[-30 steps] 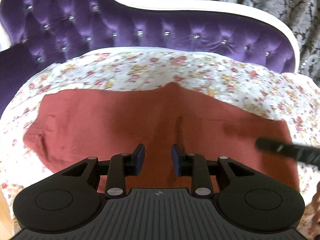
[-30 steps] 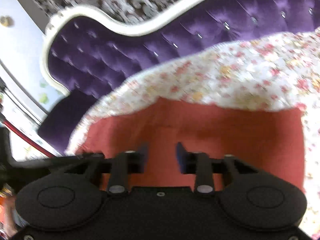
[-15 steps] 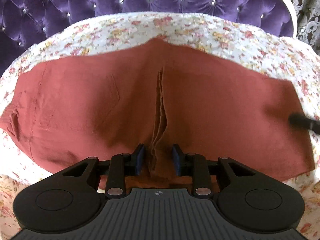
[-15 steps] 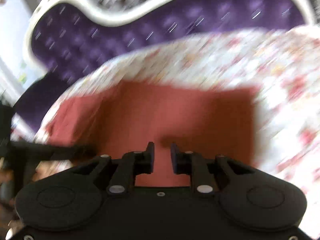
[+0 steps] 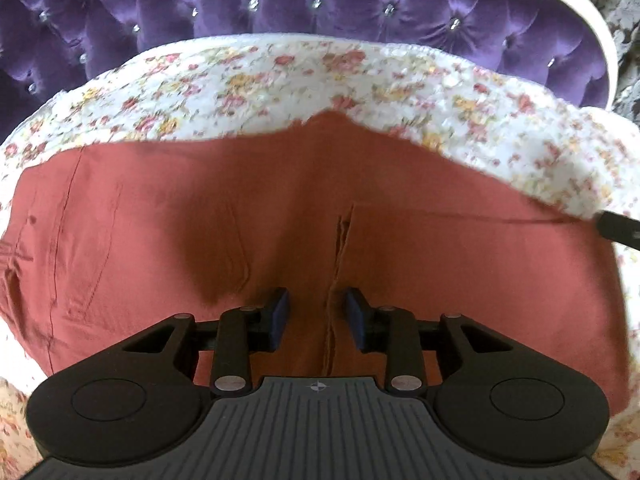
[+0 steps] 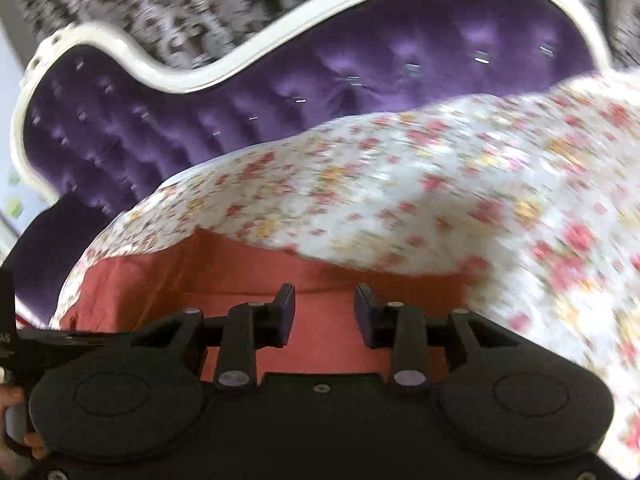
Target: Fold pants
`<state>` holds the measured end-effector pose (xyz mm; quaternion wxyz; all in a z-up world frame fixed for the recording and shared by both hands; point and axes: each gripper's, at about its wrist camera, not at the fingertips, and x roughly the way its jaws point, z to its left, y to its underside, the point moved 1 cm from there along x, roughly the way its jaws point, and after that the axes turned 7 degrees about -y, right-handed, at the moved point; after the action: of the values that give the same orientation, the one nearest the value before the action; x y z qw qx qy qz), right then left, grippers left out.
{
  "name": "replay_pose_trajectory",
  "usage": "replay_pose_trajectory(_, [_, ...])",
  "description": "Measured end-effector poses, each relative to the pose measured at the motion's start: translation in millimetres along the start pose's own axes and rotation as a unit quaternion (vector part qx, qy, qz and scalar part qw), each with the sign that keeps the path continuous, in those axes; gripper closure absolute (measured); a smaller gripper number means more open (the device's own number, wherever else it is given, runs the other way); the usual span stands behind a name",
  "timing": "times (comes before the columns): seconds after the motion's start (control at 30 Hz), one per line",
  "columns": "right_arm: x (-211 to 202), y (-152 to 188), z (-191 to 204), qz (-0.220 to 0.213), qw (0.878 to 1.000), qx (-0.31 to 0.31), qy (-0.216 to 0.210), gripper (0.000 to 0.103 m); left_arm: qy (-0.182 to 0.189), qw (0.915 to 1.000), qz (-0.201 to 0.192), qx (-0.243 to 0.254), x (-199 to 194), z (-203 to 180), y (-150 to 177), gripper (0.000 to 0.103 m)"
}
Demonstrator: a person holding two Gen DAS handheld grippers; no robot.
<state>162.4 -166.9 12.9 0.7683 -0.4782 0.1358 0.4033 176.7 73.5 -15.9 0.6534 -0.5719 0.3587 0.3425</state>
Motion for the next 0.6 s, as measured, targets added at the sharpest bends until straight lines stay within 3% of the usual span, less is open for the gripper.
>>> replay_pose_trajectory(0.1, [23, -12, 18, 0.011, 0.999, -0.036, -0.027, 0.058, 0.002, 0.9996, -0.023, -0.015, -5, 13, -18, 0.071])
replay_pose_trajectory(0.17, [42, -20, 33, 0.020, 0.997, -0.064, -0.045, 0.058, -0.016, 0.9990, -0.032, -0.026, 0, 25, -33, 0.071])
replay_pose_trajectory(0.3, [77, -29, 56, 0.045, 0.990, -0.113, -0.074, 0.058, -0.043, 0.9976, -0.025, -0.047, 25, 47, -53, 0.071])
replay_pose_trajectory(0.43, [113, -35, 66, 0.073, 0.983, -0.149, -0.084, 0.058, -0.041, 0.9977, -0.010, -0.054, 46, 62, -49, 0.071])
replay_pose_trajectory(0.6, [147, -41, 62, 0.103, 0.977, -0.160, -0.093, 0.058, -0.033, 0.9984, -0.024, -0.039, 42, 69, -40, 0.072])
